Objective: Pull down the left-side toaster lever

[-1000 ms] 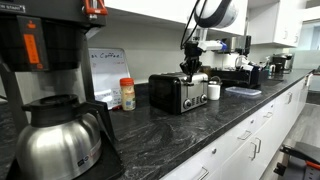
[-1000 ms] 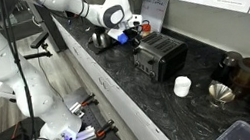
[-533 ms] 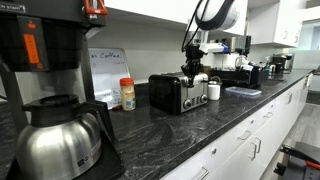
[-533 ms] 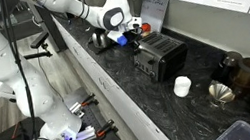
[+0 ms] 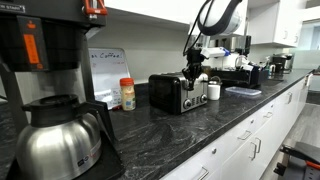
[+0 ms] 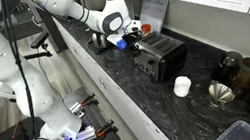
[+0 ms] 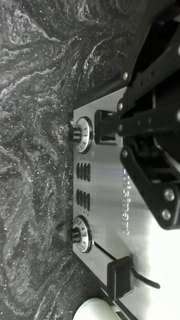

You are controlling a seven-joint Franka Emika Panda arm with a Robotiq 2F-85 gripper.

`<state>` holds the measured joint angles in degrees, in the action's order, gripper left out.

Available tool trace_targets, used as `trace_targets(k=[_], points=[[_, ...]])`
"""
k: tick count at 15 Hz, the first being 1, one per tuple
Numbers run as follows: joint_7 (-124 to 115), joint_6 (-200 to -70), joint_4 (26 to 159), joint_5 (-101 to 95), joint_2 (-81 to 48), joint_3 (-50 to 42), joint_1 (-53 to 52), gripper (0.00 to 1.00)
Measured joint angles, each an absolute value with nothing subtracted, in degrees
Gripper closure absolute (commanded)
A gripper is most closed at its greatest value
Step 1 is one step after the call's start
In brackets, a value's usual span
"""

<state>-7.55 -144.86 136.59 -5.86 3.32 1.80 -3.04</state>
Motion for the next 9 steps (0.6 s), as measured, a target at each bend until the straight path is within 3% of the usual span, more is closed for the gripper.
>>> trace_targets(k=[9], points=[[-7.52, -148.36, 138.98, -5.63, 3.3, 1.7, -3.03, 1.0]])
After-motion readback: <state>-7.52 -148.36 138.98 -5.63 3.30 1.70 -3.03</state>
